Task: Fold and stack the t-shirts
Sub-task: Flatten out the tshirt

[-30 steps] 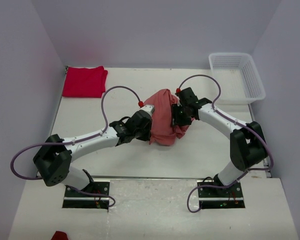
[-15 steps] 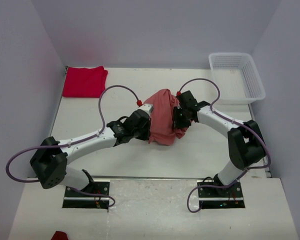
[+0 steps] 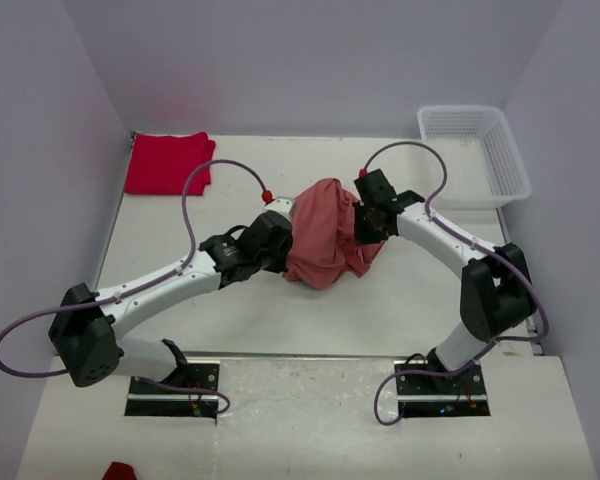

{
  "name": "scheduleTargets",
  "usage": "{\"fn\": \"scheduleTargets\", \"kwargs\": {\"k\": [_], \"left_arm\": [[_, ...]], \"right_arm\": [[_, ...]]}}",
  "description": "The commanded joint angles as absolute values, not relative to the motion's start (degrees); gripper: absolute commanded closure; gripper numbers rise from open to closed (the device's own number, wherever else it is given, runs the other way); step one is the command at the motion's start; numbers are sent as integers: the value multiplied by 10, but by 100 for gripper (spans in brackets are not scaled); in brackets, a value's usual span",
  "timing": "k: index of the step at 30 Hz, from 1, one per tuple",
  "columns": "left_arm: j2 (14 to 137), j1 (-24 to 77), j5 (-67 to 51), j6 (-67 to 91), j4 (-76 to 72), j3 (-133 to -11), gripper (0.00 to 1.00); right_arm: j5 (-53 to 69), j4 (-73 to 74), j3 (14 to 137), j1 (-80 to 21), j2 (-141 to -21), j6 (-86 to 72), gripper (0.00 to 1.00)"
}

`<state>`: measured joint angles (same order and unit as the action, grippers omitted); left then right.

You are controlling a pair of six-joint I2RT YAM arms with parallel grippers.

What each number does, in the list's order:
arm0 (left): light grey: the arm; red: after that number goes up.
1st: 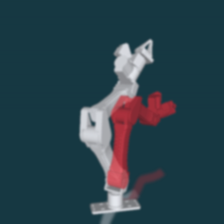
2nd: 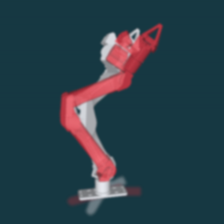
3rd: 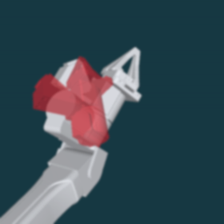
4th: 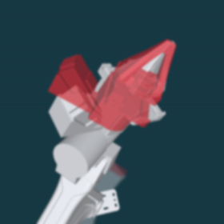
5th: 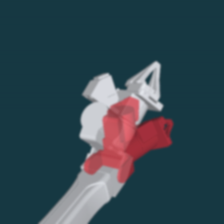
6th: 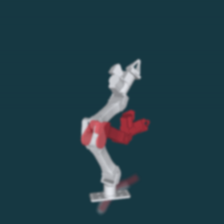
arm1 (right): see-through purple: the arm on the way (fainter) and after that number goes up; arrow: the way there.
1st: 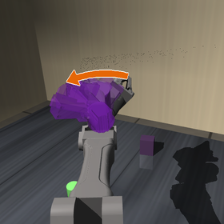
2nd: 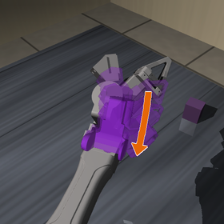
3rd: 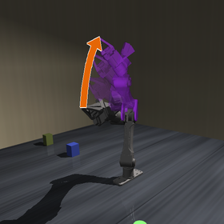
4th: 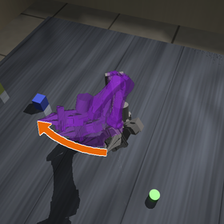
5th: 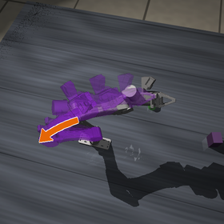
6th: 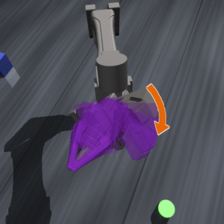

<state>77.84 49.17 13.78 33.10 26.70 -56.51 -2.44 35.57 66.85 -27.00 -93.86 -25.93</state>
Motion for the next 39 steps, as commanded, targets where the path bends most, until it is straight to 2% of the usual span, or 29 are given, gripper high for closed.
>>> {"fn": "scheduleTargets", "kwargs": {"k": [1, 8, 11, 17, 21, 27, 29, 31, 32, 33, 35, 37, 38, 39], "left_arm": [[726, 476, 224, 299, 343, -645, 100], [643, 375, 247, 256, 462, -770, 100], [640, 355, 300, 227, 532, -836, 100], [639, 329, 352, 190, 583, -947, 100], [632, 328, 374, 172, 594, -979, 100], [618, 328, 345, 154, 599, -1016, 100], [615, 328, 254, 156, 584, -989, 100], [607, 328, 181, 166, 538, -901, 100], [606, 329, 91, 170, 517, -863, 100], [606, 329, 52, 186, 495, -785, 100], [593, 337, -52, 223, 397, -695, 86], [586, 363, -65, 243, 305, -586, 75], [590, 403, -51, 255, 281, -559, 61], [610, 423, -43, 263, 262, -520, 58]], "right_arm": [[-139, 416, 765, -265, -881, -248, 100], [-229, 534, 936, -208, -841, -207, 100], [-235, 559, 986, -166, -828, -184, 100], [-231, 598, 1058, -119, -810, -153, 100], [-233, 612, 1093, -115, -792, -140, 100], [-177, 628, 1150, -115, -780, -140, 100], [-148, 632, 1153, -119, -784, -142, 100], [-135, 621, 1133, -123, -778, -142, 100], [-134, 621, 1129, -124, -779, -142, 100], [-135, 621, 1127, -126, -779, -141, 100], [-135, 615, 1114, -126, -777, -136, 100], [-136, 609, 1100, -126, -774, -136, 100], [-133, 609, 1100, -126, -777, -135, 100], [-130, 608, 1096, -126, -778, -135, 100]]}}
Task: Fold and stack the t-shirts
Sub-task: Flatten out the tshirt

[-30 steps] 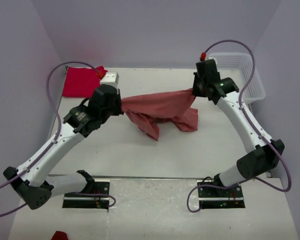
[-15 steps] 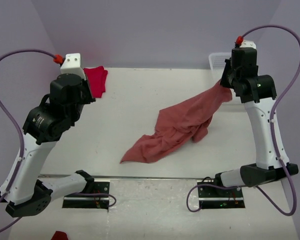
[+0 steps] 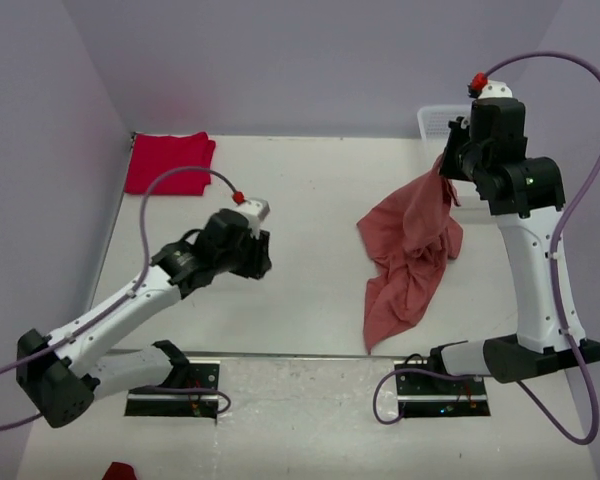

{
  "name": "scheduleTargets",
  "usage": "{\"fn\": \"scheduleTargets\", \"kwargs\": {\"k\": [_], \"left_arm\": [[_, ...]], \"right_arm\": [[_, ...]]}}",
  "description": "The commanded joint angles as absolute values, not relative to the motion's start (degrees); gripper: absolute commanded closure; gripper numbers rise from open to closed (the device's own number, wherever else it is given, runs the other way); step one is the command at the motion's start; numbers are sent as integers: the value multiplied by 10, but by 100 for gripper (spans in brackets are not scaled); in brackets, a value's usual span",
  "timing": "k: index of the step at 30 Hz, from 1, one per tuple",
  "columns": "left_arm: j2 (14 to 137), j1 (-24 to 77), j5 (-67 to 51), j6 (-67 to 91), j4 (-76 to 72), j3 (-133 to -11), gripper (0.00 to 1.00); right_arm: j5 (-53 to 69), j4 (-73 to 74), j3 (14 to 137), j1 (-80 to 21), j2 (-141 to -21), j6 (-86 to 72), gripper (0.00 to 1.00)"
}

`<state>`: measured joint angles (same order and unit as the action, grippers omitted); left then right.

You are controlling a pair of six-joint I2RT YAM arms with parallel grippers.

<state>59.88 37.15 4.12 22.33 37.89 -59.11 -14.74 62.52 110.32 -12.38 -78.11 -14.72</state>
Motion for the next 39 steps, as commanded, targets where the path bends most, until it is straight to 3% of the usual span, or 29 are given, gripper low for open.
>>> {"fn": "scheduleTargets", "kwargs": {"k": [1, 4, 9, 12, 23, 39], "left_arm": [[625, 457, -52, 273, 225, -503, 52], [690, 532, -43, 290, 141, -461, 45], [815, 617, -12, 309, 84, -509, 41], [860, 642, -15, 316, 69, -546, 33], [1023, 709, -69, 315, 40, -670, 34], [1150, 710, -124, 316, 11, -723, 34]], "right_arm": [[-121, 606, 1093, -126, -779, -137, 100], [-116, 598, 1081, -127, -781, -141, 100], [-112, 594, 1071, -127, -784, -142, 100], [-116, 594, 1068, -127, -780, -138, 100], [-112, 595, 1070, -127, -779, -136, 100], [-106, 596, 1063, -127, -766, -140, 100]]}}
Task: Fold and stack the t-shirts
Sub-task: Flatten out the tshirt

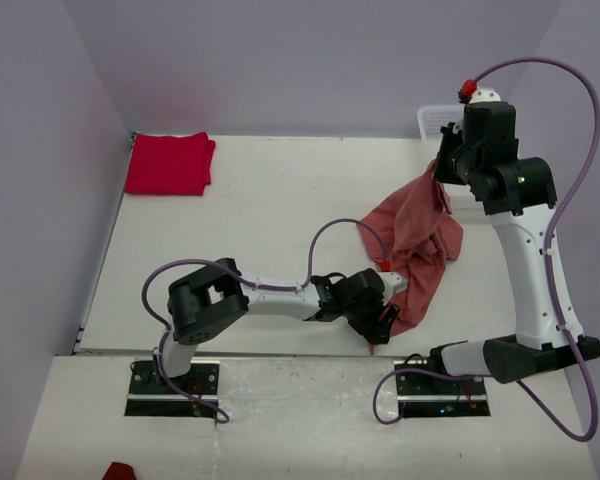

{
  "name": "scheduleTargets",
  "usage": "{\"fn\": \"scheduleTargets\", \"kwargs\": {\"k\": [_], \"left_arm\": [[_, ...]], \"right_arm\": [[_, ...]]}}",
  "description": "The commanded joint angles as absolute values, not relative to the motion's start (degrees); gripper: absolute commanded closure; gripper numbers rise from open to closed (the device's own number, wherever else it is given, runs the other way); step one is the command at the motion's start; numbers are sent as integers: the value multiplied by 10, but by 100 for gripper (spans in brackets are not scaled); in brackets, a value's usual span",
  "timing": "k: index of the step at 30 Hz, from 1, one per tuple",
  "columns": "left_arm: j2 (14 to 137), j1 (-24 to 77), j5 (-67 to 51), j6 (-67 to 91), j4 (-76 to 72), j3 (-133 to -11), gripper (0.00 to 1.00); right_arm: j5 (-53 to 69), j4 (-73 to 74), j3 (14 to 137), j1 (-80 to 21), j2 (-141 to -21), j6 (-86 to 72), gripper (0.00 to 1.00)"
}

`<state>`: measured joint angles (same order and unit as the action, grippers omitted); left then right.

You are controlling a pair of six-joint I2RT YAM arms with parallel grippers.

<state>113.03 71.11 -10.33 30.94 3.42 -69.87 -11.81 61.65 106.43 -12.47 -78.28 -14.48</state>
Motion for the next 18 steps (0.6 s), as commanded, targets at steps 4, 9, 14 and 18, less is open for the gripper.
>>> {"fn": "scheduleTargets", "kwargs": {"k": [4, 9, 14, 18], "left_arm": [[1166, 710, -120, 315, 11, -726, 39], [1174, 710, -111, 314, 17, -719, 63], [1173, 710, -93, 316, 22, -708, 94], [1157, 710, -48, 309, 41, -702, 100]], "right_arm": [[-105, 592, 1054, -127, -762, -137, 100], [-105, 590, 1052, -127, -763, -139, 100], [-98, 587, 1050, -127, -759, -142, 100], [-95, 585, 1047, -127, -759, -142, 100]]}}
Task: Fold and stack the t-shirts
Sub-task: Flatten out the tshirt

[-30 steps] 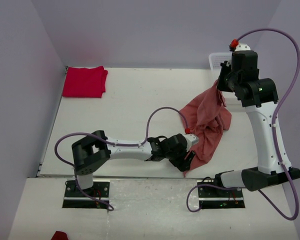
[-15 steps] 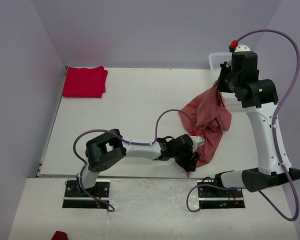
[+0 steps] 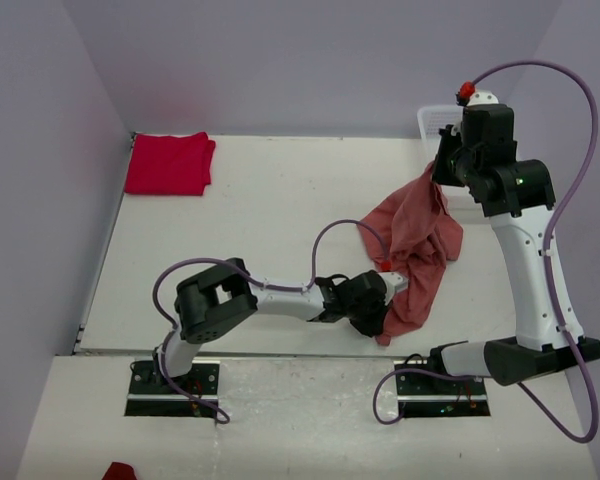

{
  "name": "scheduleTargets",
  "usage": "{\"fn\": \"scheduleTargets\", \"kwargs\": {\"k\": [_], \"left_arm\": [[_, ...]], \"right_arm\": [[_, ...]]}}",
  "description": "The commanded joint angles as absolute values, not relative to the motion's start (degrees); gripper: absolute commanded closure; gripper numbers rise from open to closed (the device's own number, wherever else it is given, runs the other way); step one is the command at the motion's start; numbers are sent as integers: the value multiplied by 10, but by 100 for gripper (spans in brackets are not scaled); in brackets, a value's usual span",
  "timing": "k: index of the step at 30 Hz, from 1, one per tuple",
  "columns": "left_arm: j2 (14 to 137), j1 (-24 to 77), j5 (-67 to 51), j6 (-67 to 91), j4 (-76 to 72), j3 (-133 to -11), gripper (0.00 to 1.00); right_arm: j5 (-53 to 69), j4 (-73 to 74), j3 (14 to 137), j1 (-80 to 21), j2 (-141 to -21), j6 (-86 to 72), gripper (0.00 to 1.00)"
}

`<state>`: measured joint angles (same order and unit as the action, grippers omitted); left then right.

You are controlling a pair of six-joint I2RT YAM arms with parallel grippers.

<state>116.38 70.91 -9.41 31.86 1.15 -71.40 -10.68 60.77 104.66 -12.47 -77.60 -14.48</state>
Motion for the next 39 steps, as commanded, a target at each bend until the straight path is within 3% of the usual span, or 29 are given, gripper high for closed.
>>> {"fn": "scheduleTargets", "kwargs": {"k": [1, 10, 15, 19, 27, 33, 39], "left_arm": [[1136, 710, -34, 302, 51, -702, 100], [892, 710, 199, 257, 323, -782, 100], [781, 710, 297, 265, 443, -860, 100], [680, 710, 321, 274, 495, -902, 100], [576, 710, 358, 254, 577, -1017, 100], [519, 709, 324, 215, 560, -1074, 100], [486, 708, 264, 196, 509, -1117, 100]], "right_arm": [[-96, 585, 1047, -127, -759, -142, 100], [-120, 601, 1080, -127, -753, -137, 100], [-70, 604, 1107, -127, -742, -140, 100], [10, 609, 1126, -137, -718, -145, 100], [16, 637, 1232, -143, -668, -125, 100], [94, 618, 1231, -144, -614, -114, 100], [83, 616, 1257, -145, -597, -113, 100]]}}
